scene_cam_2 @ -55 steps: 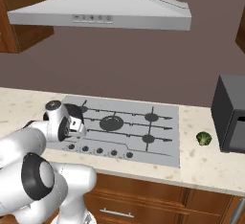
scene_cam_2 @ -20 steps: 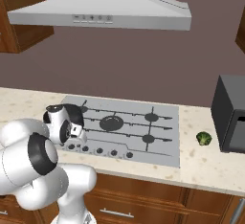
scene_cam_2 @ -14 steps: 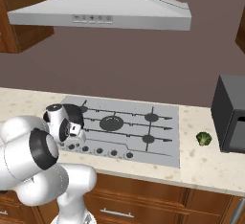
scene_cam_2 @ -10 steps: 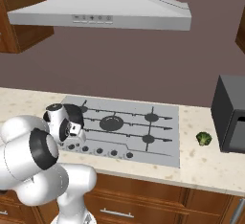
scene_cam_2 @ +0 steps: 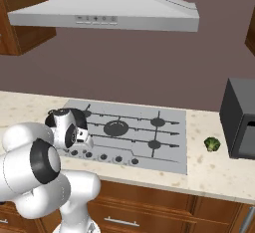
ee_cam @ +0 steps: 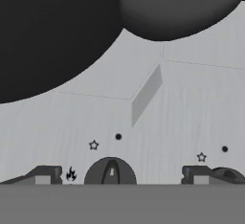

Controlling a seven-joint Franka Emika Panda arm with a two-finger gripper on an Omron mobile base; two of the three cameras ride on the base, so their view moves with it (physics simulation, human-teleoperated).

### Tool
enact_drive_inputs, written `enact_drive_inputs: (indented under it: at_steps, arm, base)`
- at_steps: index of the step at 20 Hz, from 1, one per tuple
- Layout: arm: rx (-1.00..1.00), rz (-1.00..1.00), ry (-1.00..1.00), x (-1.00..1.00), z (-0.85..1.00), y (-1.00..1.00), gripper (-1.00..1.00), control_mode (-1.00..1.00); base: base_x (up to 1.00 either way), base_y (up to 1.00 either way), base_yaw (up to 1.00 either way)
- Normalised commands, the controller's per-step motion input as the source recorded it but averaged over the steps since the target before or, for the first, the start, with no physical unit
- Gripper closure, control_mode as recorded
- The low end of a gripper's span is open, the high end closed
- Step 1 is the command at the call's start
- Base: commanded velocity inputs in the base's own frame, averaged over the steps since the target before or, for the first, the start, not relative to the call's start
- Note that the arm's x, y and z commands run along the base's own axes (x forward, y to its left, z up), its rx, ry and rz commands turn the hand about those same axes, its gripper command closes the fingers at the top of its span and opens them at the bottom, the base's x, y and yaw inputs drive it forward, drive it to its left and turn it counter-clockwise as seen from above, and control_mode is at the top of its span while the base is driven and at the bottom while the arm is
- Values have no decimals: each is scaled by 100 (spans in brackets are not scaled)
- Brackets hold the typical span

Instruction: Turn on the burner for the pot on the stove. Wait thirty seconds for the pot to heat up. Then add the broccoli to the pot.

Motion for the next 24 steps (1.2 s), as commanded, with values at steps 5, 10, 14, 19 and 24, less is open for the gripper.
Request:
enact_drive_inputs:
  at_steps: [5,10,14,19,24]
  arm:
    - [0,0,0,0,0,0,-100,-100]
    - [0,0,0,-1,-1,0,-100,-100]
    - [0,0,0,-5,0,1,-100,-100]
    - [0,2,0,-19,0,4,-100,-100]
    - [0,0,0,-1,0,0,-100,-100]
  base:
    - [0,0,0]
    - [0,0,0]
    - [0,0,0]
    - [0,0,0]
    - [0,0,0]
